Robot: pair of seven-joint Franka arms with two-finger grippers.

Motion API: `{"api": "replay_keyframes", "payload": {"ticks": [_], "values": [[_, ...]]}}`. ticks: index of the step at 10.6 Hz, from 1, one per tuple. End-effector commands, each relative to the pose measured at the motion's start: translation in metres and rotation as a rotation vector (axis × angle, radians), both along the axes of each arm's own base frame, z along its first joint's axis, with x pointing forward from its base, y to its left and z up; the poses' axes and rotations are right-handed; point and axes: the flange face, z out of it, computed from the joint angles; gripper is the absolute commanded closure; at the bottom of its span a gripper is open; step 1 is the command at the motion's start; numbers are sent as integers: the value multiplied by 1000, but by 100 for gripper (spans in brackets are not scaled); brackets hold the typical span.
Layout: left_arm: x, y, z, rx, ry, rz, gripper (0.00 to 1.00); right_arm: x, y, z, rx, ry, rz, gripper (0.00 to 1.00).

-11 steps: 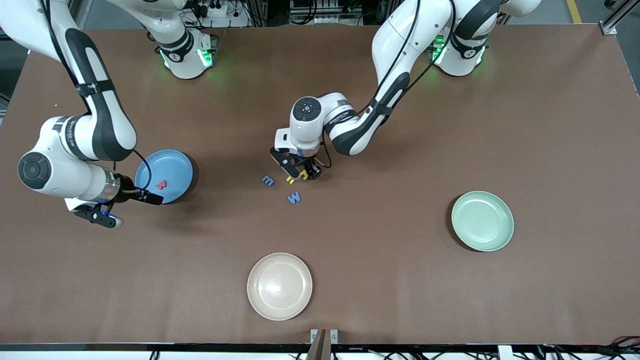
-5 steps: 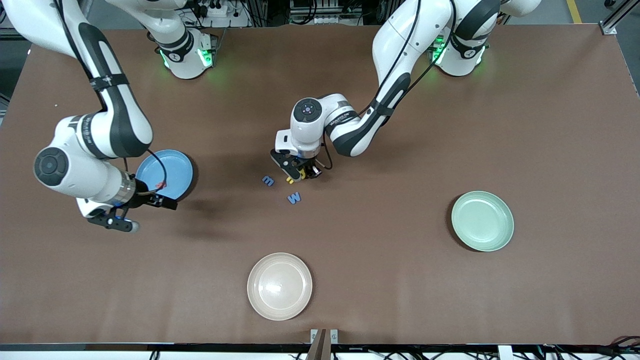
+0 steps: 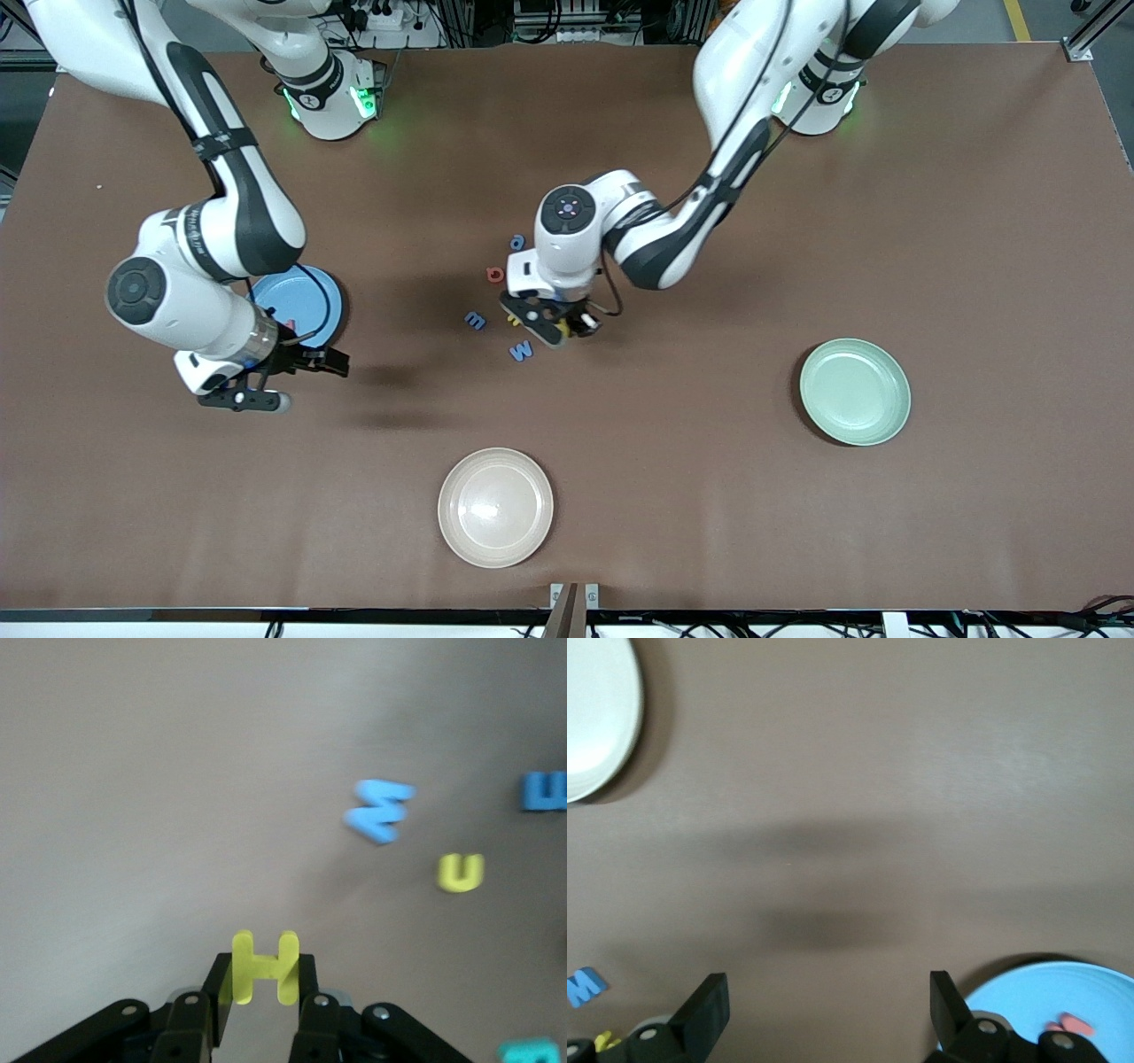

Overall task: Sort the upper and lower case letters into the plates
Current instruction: 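Place the yellow H on the green plate while the right gripper returns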

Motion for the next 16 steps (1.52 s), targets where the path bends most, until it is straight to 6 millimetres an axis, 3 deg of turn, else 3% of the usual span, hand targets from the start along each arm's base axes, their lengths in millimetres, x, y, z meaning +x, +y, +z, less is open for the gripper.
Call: {"api": "replay_keyframes", "payload": {"ticks": [1, 3, 4, 5, 6, 8, 10, 11, 12, 14, 16], "values": [[43, 101, 53, 76, 65, 40, 100, 5, 25, -4, 20, -26, 30, 0], [94, 228, 67, 83, 123, 44, 100, -2, 64, -17, 19, -12, 59, 0], [115, 291, 62, 54, 156, 60, 100, 0, 82, -14, 24, -7, 27, 0], [129, 347, 41, 40, 198, 74, 100, 0, 113, -14, 21, 29, -21, 0], [135, 378, 27, 37, 220, 114, 100, 2, 136, -13, -2, 56, -35, 0], [141, 407, -11, 22, 250, 162, 100, 2, 181, -21, -47, 96, -92, 0], [143, 444, -38, 13, 274, 213, 100, -21, 229, -45, -68, 118, -110, 0], [143, 444, -39, 18, 271, 209, 75, -25, 241, -56, -82, 102, -115, 0], [144, 446, -38, 20, 267, 201, 1, -32, 254, -66, -85, 95, -119, 0], [147, 449, -30, 12, 254, 141, 0, -47, 281, -84, -71, 93, -177, 0], [148, 435, -1, 19, 219, 131, 0, -56, 284, -99, -86, 124, -197, 0]]}}
